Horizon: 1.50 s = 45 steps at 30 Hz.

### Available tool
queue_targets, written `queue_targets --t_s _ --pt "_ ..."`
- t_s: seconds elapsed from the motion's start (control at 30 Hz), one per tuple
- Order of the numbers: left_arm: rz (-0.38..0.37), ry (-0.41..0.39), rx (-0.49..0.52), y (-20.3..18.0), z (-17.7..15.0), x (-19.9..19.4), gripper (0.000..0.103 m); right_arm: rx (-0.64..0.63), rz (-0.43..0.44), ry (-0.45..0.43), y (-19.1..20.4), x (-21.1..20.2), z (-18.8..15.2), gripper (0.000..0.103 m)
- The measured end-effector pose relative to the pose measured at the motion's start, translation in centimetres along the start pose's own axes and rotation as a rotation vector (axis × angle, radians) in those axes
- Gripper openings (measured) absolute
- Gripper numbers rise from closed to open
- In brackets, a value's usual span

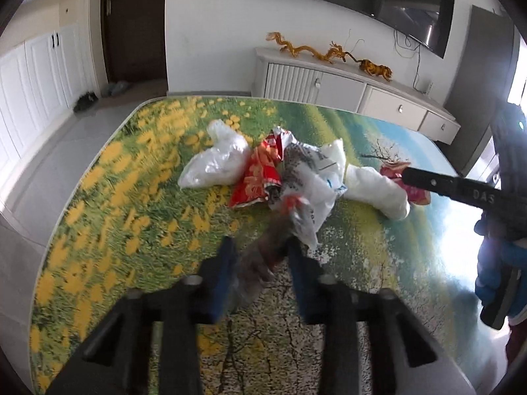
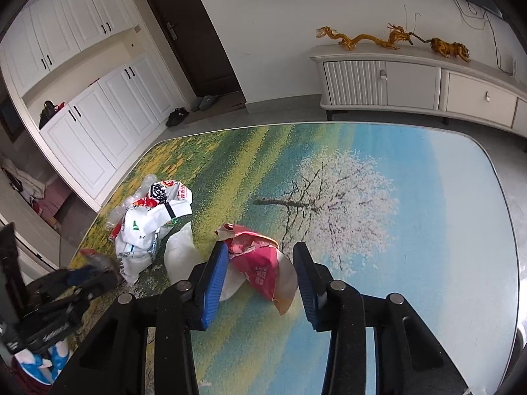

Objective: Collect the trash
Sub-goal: 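Grasp a clear plastic bag with the left tool while the right tool grasps a pink wrapper, then carry both items to the white bin and open both tools to drop them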

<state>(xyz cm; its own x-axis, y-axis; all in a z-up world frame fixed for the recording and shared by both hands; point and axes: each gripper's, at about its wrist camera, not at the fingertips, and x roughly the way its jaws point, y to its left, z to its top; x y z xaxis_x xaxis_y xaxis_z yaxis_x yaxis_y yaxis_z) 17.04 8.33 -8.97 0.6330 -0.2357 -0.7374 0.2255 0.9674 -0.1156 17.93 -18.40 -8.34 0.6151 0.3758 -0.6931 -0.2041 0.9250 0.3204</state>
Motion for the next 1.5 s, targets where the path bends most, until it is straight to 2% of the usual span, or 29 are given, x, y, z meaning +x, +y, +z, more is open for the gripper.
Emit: queue_targets --t_s 0.1,0.13,0.33,0.47,0.57,0.7,0.93,1.13,1.37,1.5 --pt "-0.013 -0.006 -0.006 0.0 -0.3 -0.3 0.018 0.007 0.003 -0.003 -0.2 -0.6 -0.5 0.036" --pt "-0.017 -0.007 -0.006 -0.1 -0.4 -0.5 0.018 0.011 0.006 -0.006 -0.4 -1.0 -0.7 0.014" --pt "-0.026 -0.04 0.015 -1.4 -0.9 -3.2 0.018 0.007 0.011 -0.027 -0.4 -3.2 -1.9 0.011" --pt "-0.043 -0.064 0.005 -2.4 -1.0 -5.2 0.017 0.003 0.024 -0.061 0.0 -5.2 -2.2 0.009" --pt "-0.054 -0.08 0.033 -3.8 -0.9 -6.7 0.017 -0.005 0.023 -0.091 0.3 -7.4 -2.8 0.008" --pt "-0.104 -0.094 0.063 -6.5 -0.4 -8.2 0.017 0.009 0.018 -0.141 0.1 -10.6 -3.8 0.008" --pt "-0.237 -0.098 0.187 -15.3 0.5 -9.1 0.017 0.101 -0.056 -0.248 -4.3 -18.4 -7.3 0.007" --pt "-0.382 -0.043 0.288 -25.4 0.8 -7.4 0.017 0.229 -0.204 -0.297 -11.8 -24.6 -11.9 0.007" --pt "-0.533 0.069 0.392 -38.6 0.4 -3.5 0.018 0.45 -0.298 -0.27 -21.3 -26.6 -17.2 0.008" --pt "-0.573 0.133 0.409 -43.9 -0.6 -1.3 0.019 0.537 -0.319 -0.234 -25.3 -25.8 -19.2 0.011"
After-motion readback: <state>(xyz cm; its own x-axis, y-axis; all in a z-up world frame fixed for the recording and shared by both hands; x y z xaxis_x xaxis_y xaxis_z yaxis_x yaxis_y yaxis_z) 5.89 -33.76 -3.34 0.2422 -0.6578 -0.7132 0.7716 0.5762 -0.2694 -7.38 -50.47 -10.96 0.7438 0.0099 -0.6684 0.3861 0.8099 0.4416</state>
